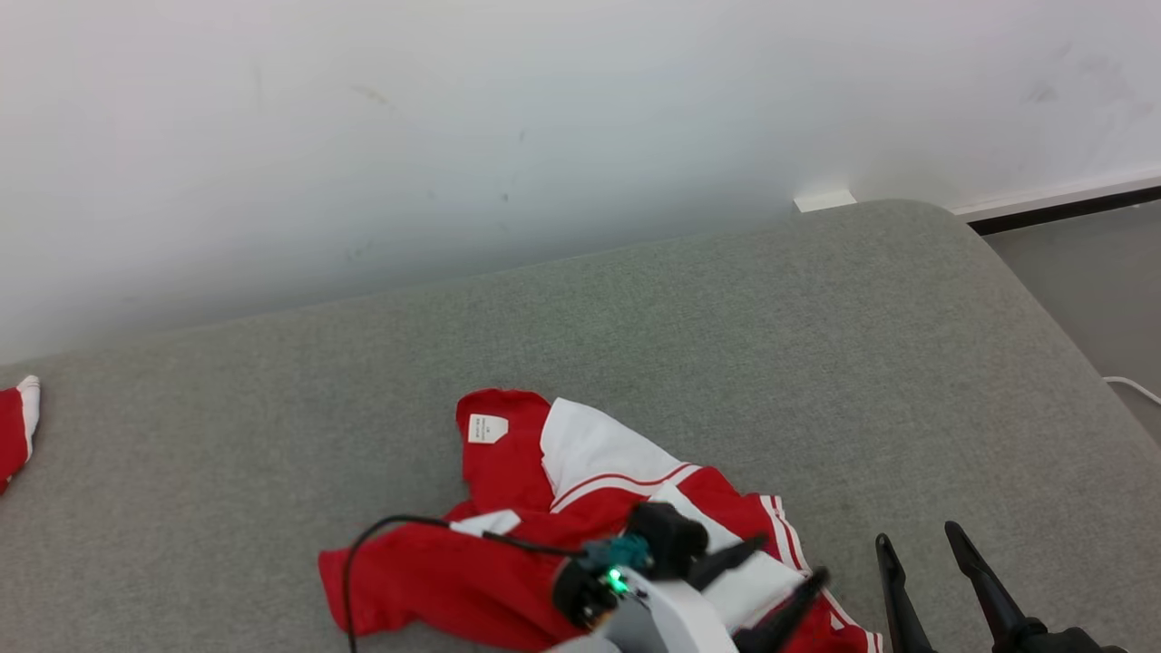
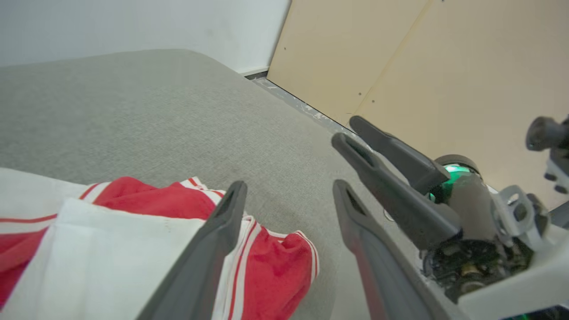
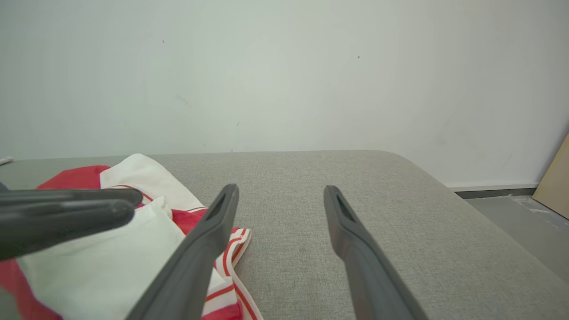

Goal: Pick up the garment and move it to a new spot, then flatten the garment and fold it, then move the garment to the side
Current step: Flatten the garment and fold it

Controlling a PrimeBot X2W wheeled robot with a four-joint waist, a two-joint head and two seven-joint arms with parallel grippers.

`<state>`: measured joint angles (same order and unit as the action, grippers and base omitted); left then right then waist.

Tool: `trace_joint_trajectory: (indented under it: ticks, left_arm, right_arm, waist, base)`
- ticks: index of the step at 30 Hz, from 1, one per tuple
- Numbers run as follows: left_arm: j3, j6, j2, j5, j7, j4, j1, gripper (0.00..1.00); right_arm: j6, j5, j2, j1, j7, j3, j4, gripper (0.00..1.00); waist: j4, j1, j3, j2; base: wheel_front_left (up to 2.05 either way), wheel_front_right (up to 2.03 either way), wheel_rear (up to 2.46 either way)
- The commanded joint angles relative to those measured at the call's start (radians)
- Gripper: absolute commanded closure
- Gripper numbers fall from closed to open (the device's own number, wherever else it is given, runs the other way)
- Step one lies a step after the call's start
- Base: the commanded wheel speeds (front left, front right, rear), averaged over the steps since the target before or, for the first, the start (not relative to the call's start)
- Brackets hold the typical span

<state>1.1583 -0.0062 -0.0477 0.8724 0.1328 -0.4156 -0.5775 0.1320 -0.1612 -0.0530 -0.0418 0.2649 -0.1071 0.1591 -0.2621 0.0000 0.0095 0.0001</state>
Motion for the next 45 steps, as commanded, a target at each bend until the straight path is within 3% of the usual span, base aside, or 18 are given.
trace_joint_trajectory:
  ticks: [1,5,11,20,25,26,27,28,29,37,40,45]
  left_arm:
    - [-0.020,0.016,-0.018,-0.001,-0.005,-0.034,-0.021,0.00]
    - [-0.044,0.058,-0.067,-0.031,0.003,-0.119,-0.066,0.00]
    - [-0.037,0.062,-0.118,-0.014,-0.068,-0.202,-0.074,0.00]
    - [-0.016,0.044,-0.109,0.012,-0.139,-0.247,-0.051,0.00]
    - [-0.020,0.017,-0.094,0.031,-0.129,-0.233,-0.047,0.00]
    - [-0.023,0.013,-0.093,0.033,-0.122,-0.230,-0.049,0.14]
    - [-0.024,0.010,-0.091,0.034,-0.117,-0.227,-0.053,0.59]
    - [-0.026,0.009,-0.088,0.034,-0.111,-0.224,-0.056,0.90]
    - [-0.027,0.008,-0.086,0.033,-0.102,-0.221,-0.060,1.00]
    - [-0.003,-0.034,-0.074,0.011,-0.072,-0.165,-0.069,1.00]
    - [0.035,-0.070,-0.075,0.013,-0.093,-0.078,-0.043,1.00]
    - [0.090,-0.092,-0.118,0.005,-0.169,0.085,0.020,1.00]
  right_arm:
    - [-0.003,-0.003,0.001,-0.004,-0.001,0.005,-0.005,0.00]
    - [-0.003,0.002,0.001,-0.001,-0.001,0.007,-0.006,0.00]
    - [-0.003,0.004,0.001,-0.006,-0.001,0.014,-0.010,0.00]
    - [-0.003,0.003,0.002,-0.006,-0.001,0.008,-0.009,0.00]
    - [-0.003,0.002,0.002,0.004,-0.001,0.012,-0.010,0.00]
    - [-0.003,0.002,0.002,0.005,-0.001,0.014,-0.010,0.00]
    - [-0.003,0.003,0.002,0.006,-0.001,0.014,-0.010,0.00]
    - [-0.003,0.003,0.002,0.006,-0.001,0.015,-0.009,0.00]
    - [-0.003,0.004,0.002,0.006,-0.001,0.014,-0.007,0.00]
    - [-0.003,0.003,0.002,0.007,-0.001,0.010,-0.002,0.00]
    - [-0.003,0.005,0.002,0.000,-0.001,0.013,-0.002,0.00]
    - [-0.003,0.007,0.002,-0.011,-0.001,0.024,-0.004,0.00]
  waist:
    - [0.003,0.0000,-0.002,-0.0001]
    - [0.000,0.0000,-0.005,-0.0001]
    - [-0.007,0.0000,-0.005,-0.0001]
    - [-0.013,0.0000,0.015,-0.0001]
    - [-0.015,0.0000,0.026,-0.0001]
    - [-0.014,0.0000,0.027,-0.0001]
    - [-0.014,0.0000,0.028,-0.0001]
    - [-0.014,0.0000,0.028,-0.0001]
    - [-0.014,0.0000,0.028,-0.0001]
    - [-0.016,0.0000,0.016,-0.0001]
    - [-0.019,0.0000,0.009,-0.0001]
    - [-0.019,0.0000,0.002,-0.0001]
  base:
    - [0.00,0.00,0.00]
    - [0.00,0.00,0.00]
    - [0.00,0.00,0.00]
    - [0.00,0.00,0.00]
    - [0.00,0.00,0.00]
    - [0.00,0.00,0.00]
    - [0.00,0.00,0.00]
    - [0.00,0.00,0.00]
    - [0.00,0.00,0.00]
    - [0.00,0.00,0.00]
    - [0.00,0.00,0.00]
    - [0.00,0.00,0.00]
